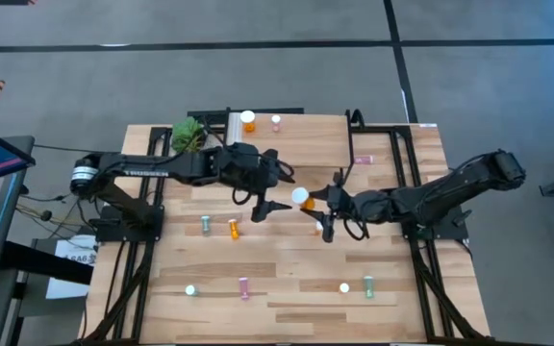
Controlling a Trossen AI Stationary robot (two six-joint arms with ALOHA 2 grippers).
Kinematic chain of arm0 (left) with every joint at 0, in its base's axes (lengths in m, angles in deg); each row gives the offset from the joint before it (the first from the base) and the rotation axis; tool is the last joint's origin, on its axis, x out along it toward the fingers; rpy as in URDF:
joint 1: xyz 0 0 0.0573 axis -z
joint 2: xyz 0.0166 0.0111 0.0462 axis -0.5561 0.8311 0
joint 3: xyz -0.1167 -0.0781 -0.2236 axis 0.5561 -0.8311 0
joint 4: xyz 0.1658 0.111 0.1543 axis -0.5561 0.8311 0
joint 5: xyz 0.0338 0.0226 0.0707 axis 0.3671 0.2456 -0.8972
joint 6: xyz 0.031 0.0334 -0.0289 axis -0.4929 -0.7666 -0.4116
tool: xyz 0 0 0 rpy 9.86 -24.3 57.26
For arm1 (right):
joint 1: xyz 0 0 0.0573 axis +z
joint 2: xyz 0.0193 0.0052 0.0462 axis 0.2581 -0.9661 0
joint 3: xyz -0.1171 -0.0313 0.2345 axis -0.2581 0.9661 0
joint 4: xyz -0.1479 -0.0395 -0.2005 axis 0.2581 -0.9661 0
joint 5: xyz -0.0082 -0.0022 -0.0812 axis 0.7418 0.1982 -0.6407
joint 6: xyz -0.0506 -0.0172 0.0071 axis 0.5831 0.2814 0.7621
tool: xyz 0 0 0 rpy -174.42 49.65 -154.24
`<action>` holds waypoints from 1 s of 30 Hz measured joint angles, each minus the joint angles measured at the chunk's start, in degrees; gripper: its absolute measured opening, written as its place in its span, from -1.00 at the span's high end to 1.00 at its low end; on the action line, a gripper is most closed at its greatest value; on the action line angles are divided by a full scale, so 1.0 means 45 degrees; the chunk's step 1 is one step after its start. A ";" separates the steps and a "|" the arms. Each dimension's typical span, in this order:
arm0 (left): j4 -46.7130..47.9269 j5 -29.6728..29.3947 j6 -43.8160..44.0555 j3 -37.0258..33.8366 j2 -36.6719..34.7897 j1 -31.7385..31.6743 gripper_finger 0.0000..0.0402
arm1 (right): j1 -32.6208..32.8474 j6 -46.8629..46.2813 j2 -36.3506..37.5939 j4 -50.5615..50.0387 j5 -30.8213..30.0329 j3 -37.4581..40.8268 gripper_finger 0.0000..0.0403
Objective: Pick and place medicine bottles onto shelf by color
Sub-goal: Put the big orange pill bottle aligned with the other big orange pill bottle on the shelf
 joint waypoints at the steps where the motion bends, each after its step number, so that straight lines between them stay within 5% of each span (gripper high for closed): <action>1: -0.0117 0.0100 0.0000 0.0000 0.0027 -0.0027 -0.66 | -0.0062 0.0112 -0.0147 0.0212 0.0097 -0.0002 0.01; 14: 0.0786 0.0198 -0.0010 0.0005 0.0112 -0.0088 -0.62 | -0.0773 0.0848 -0.2170 0.0247 0.0988 -0.1470 0.01; 30: 0.1223 -0.0129 -0.0301 0.0000 -0.0078 -0.0093 -0.08 | -0.0866 0.0768 -0.2139 0.0025 0.0982 -0.1507 0.01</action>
